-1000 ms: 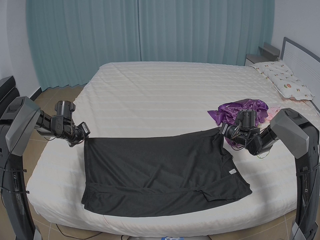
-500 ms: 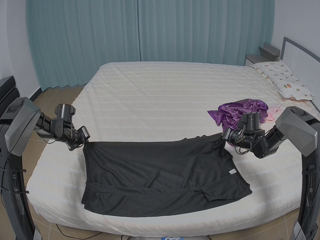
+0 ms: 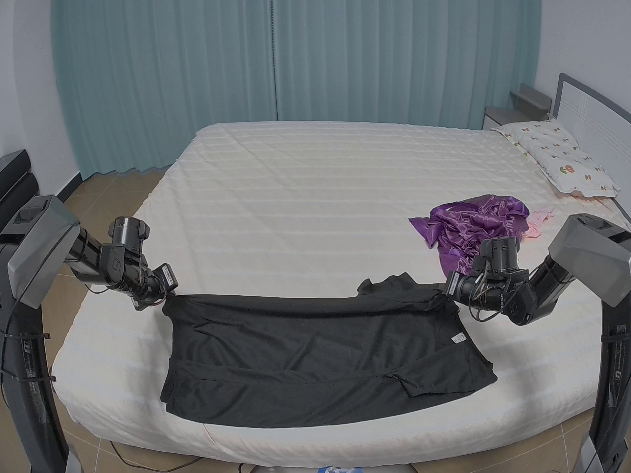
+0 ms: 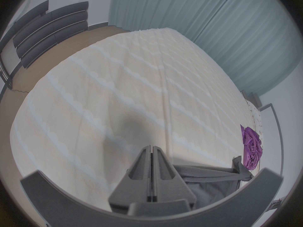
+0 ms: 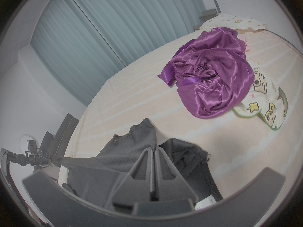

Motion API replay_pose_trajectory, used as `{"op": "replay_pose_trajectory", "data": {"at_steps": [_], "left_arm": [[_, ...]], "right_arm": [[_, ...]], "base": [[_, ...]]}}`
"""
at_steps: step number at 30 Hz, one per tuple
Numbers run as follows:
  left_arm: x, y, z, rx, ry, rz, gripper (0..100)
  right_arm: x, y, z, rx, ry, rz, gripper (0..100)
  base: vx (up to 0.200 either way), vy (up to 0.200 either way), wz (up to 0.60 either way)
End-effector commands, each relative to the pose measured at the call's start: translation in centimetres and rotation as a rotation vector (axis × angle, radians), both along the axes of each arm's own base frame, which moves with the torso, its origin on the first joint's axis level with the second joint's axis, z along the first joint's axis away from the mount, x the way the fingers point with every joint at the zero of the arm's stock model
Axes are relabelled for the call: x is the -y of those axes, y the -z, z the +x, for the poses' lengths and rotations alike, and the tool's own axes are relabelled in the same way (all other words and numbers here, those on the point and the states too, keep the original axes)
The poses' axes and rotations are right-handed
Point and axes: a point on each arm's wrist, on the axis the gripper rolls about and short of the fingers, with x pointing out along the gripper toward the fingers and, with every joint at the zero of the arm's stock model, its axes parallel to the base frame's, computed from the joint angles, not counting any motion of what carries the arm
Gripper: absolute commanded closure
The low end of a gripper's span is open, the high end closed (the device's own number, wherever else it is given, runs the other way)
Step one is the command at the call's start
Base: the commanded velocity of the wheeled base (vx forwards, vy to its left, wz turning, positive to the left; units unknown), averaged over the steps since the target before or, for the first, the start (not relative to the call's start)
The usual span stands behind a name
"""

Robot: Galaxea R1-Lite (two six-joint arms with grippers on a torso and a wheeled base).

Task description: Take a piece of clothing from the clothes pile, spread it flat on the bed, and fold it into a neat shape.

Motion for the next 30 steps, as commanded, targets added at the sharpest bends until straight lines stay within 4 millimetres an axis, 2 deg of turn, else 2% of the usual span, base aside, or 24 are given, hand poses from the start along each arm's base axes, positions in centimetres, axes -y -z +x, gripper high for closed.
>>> {"op": "replay_pose_trajectory", "data": {"at_steps": [1,11,22,30], "left_arm": [[0.0,0.2,-0.7,-0.021,0.0,-0.002,100],[0.0,0.1,-2.3,-0.052,0.012,0.005,100],[-0.1,1.7,-5.0,-0.146,0.077,0.055,100],[0.0,2.2,-6.5,-0.187,0.115,0.077,100]], "right_arm": [[0.1,-0.2,-0.8,-0.014,-0.007,-0.004,100],[0.3,0.1,-2.2,-0.031,-0.034,0.006,100],[0.8,0.8,-4.2,-0.068,-0.072,-0.008,100],[1.0,1.5,-5.5,-0.1,-0.095,-0.042,100]], "base": [[0.0,0.0,0.0],[0.0,0.0,0.0],[0.0,0.0,0.0],[0.0,0.0,0.0]]}}
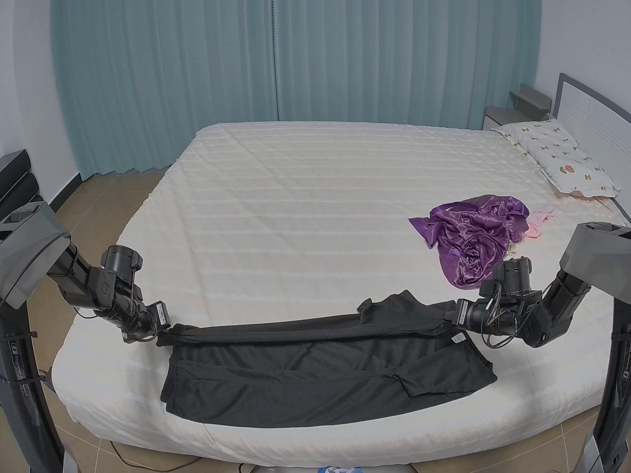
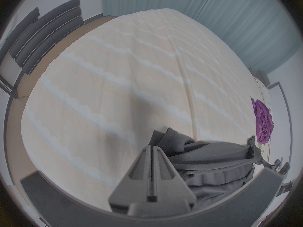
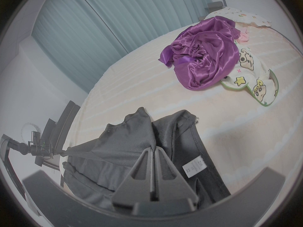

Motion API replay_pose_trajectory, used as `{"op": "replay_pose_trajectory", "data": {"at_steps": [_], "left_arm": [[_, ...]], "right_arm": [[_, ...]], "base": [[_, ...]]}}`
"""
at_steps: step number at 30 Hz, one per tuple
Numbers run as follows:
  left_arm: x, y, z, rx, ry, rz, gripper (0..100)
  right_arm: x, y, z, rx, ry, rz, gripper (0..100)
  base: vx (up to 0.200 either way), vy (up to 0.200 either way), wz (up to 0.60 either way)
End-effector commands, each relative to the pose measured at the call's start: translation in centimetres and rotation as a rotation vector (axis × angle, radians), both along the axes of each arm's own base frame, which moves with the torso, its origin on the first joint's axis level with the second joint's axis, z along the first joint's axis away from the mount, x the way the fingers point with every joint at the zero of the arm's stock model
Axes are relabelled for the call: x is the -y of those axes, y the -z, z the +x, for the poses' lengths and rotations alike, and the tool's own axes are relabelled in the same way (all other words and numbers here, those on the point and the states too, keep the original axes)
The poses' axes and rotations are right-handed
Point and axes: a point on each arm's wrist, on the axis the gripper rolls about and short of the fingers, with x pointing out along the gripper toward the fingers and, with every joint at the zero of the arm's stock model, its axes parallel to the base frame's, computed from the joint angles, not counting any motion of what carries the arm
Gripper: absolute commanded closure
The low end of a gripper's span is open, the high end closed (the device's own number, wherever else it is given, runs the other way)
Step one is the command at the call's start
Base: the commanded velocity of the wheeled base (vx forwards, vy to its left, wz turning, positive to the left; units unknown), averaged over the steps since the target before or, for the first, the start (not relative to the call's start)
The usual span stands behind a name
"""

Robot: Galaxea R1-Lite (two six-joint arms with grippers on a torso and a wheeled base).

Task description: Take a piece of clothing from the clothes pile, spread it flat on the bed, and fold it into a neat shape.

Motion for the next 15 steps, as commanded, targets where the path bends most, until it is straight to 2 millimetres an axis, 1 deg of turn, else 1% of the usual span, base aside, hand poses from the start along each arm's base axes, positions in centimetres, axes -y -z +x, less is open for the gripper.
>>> {"op": "replay_pose_trajectory", "data": {"at_steps": [1,7,12,15], "left_arm": [[0.1,0.1,-0.8,-0.018,0.011,0.004,100],[0.1,0.3,-1.9,-0.045,0.044,0.022,100],[0.2,0.6,-2.4,-0.063,0.053,0.025,100],[0.3,0.8,-2.6,-0.073,0.061,0.029,100]], "right_arm": [[0.1,0.0,-0.6,-0.011,-0.003,-0.005,100],[0.5,-0.8,-1.6,-0.012,-0.034,0.017,100],[1.0,-0.8,-1.9,-0.014,-0.039,-0.004,100],[1.1,-0.2,-2.5,-0.032,-0.056,-0.028,100]], "base": [[0.0,0.0,0.0],[0.0,0.0,0.0],[0.0,0.0,0.0],[0.0,0.0,0.0]]}}
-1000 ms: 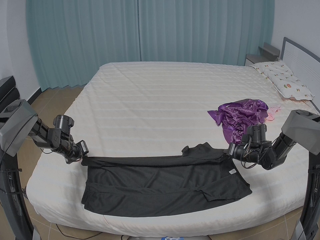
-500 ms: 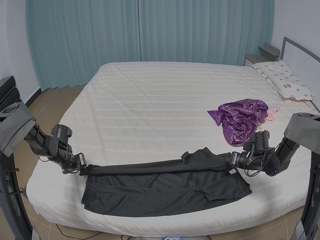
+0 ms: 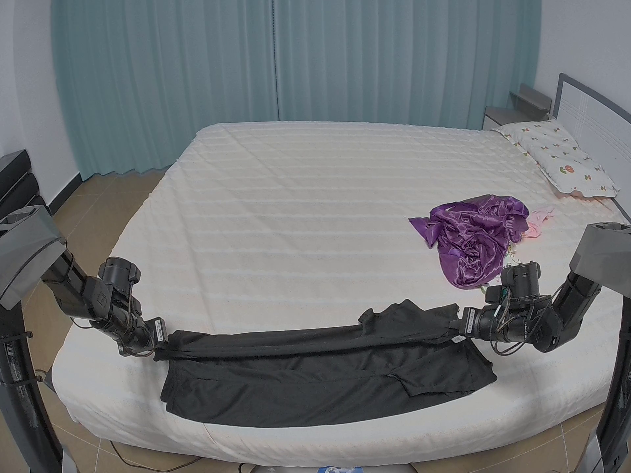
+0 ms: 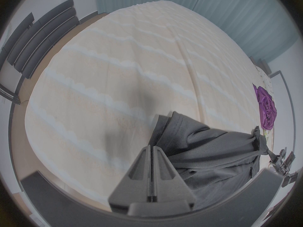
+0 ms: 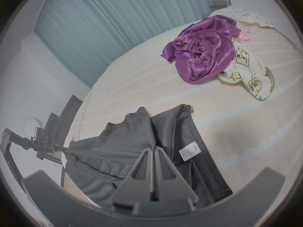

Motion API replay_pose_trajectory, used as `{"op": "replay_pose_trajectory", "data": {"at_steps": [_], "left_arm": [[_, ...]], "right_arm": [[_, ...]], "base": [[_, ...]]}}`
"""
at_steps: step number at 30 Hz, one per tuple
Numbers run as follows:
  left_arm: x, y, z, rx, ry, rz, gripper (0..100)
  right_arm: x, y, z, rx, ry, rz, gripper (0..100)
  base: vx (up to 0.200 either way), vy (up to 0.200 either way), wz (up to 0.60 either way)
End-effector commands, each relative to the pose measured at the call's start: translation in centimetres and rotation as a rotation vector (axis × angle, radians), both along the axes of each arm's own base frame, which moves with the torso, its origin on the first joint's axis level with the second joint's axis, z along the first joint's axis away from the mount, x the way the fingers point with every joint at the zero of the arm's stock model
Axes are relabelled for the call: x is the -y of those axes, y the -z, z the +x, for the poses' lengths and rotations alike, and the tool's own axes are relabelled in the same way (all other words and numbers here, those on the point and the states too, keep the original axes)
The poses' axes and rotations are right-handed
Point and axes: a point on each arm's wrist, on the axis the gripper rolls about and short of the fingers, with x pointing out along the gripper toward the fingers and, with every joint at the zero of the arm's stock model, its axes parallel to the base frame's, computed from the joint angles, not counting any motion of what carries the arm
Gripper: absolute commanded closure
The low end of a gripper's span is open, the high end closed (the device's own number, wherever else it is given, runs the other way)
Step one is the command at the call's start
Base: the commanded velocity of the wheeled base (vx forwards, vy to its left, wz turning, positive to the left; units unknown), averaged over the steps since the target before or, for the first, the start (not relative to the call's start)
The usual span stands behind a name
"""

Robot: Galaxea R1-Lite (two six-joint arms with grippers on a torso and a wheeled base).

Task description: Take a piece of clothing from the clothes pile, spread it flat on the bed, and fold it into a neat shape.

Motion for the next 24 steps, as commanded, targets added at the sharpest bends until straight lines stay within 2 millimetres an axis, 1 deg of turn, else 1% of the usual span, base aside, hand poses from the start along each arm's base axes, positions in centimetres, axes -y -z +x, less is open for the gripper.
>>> {"op": "replay_pose_trajectory", "data": {"at_steps": [1,4,10,12,19,20,21,23,24], "left_arm": [[0.1,0.3,-0.4,-0.015,0.007,0.004,100],[0.3,0.6,-0.7,-0.033,0.019,0.006,100],[0.4,1.0,-1.1,-0.051,0.022,0.005,100],[0.4,1.3,-1.6,-0.07,0.026,0.002,100],[0.8,1.8,-2.1,-0.1,0.036,0.001,100],[0.9,1.9,-2.2,-0.103,0.038,0.001,100],[1.0,1.9,-2.3,-0.107,0.041,0.001,0],[1.1,2.0,-2.3,-0.109,0.044,0.001,0],[1.2,2.0,-2.4,-0.11,0.047,0.001,0]], "right_arm": [[0.2,0.4,-0.6,-0.019,-0.007,-0.013,100],[0.3,0.9,-1.1,-0.041,-0.018,-0.028,100],[0.3,1.1,-1.6,-0.053,-0.029,-0.039,100],[0.4,1.4,-2.2,-0.068,-0.047,-0.052,100],[0.3,2.0,-2.4,-0.077,-0.075,-0.074,100],[0.2,2.0,-2.3,-0.077,-0.077,-0.074,0],[0.2,2.0,-2.3,-0.076,-0.077,-0.072,0],[0.1,1.9,-2.2,-0.073,-0.075,-0.068,0],[0.1,1.5,-2.1,-0.057,-0.074,-0.064,0]], "base": [[0.0,0.0,0.0],[0.0,0.0,0.0],[0.0,0.0,0.0],[0.0,0.0,0.0],[0.0,0.0,0.0],[0.0,0.0,0.0],[0.0,0.0,0.0],[0.0,0.0,0.0],[0.0,0.0,0.0]]}}
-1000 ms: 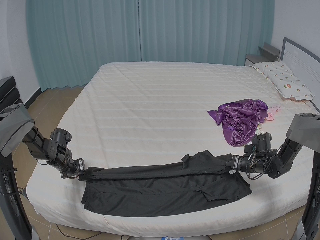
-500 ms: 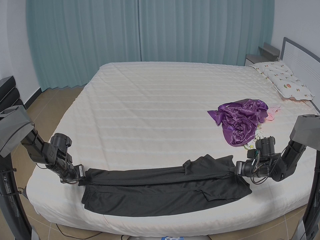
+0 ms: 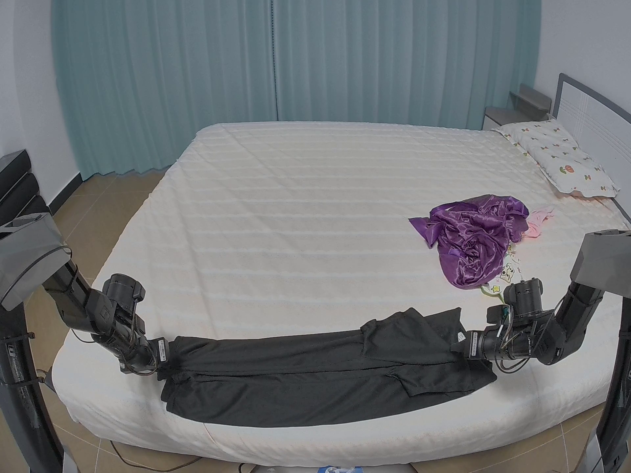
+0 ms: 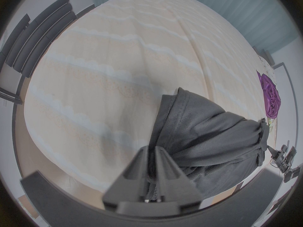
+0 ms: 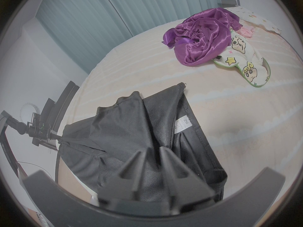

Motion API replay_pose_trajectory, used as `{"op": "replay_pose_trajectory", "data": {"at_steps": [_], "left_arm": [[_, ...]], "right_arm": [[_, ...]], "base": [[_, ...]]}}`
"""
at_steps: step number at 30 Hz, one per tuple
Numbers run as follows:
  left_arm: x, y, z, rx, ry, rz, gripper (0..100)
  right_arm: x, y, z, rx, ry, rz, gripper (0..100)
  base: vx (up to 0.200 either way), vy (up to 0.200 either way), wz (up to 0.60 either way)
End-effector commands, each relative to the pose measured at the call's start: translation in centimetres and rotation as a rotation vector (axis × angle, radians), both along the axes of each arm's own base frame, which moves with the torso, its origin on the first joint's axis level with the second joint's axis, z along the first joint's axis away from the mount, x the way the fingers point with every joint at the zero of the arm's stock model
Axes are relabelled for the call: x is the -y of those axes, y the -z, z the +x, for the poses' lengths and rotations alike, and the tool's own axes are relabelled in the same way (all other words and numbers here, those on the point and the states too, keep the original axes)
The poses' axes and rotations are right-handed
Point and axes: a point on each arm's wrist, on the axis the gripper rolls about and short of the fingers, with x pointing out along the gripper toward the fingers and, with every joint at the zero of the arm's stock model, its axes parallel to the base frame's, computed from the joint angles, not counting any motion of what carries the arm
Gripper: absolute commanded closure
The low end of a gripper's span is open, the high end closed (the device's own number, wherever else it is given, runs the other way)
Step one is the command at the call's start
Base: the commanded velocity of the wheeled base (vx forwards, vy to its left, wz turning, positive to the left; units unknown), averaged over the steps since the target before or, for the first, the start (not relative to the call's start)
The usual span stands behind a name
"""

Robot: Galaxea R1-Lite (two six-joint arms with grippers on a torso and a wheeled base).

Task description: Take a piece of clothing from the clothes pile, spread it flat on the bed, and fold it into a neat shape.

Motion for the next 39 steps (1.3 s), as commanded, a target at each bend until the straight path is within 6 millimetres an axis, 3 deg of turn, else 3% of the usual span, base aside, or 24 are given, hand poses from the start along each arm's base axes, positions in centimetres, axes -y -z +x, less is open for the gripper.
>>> {"op": "replay_pose_trajectory", "data": {"at_steps": [1,5,8,11,14,19,34,35,39], "left_arm": [[0.3,0.3,-0.1,-0.011,0.008,-0.003,0],[0.3,0.1,-0.1,-0.007,-0.001,-0.009,0],[0.0,0.0,-0.3,-0.008,-0.02,-0.03,0],[-0.4,-0.5,-0.4,0.003,-0.052,-0.07,0],[-1.6,-2.3,-0.6,0.043,-0.146,-0.204,0],[-3.9,-3.3,-0.8,0.082,-0.225,-0.23,0],[-4.3,-2.6,-1.0,0.06,-0.228,-0.269,0],[-4.3,-2.6,-1.0,0.06,-0.228,-0.269,0],[-4.3,-2.4,-1.0,0.056,-0.227,-0.269,0]], "right_arm": [[-0.1,-0.6,0.4,0.03,0.001,0.01,0],[-0.2,-3.8,1.4,0.141,0.063,0.12,0],[-0.8,-4.7,1.9,0.153,0.067,0.18,0],[-1.7,-4.4,1.9,0.141,0.045,0.189,0],[-3.3,-2.7,2.2,0.098,0.013,0.192,0],[-3.9,-0.8,3.1,0.069,0.011,0.18,0],[-3.6,1.8,4.5,0.032,0.025,0.161,0],[-3.6,1.7,4.4,0.032,0.023,0.161,100],[-3.5,1.6,4.2,0.029,0.025,0.16,100]], "base": [[0.0,0.0,0.0],[0.0,0.0,0.0],[0.0,0.0,0.0],[0.0,0.0,0.0],[0.0,0.0,0.0],[0.0,0.0,0.0],[0.0,0.0,0.0],[0.0,0.0,0.0],[0.0,0.0,0.0]]}}
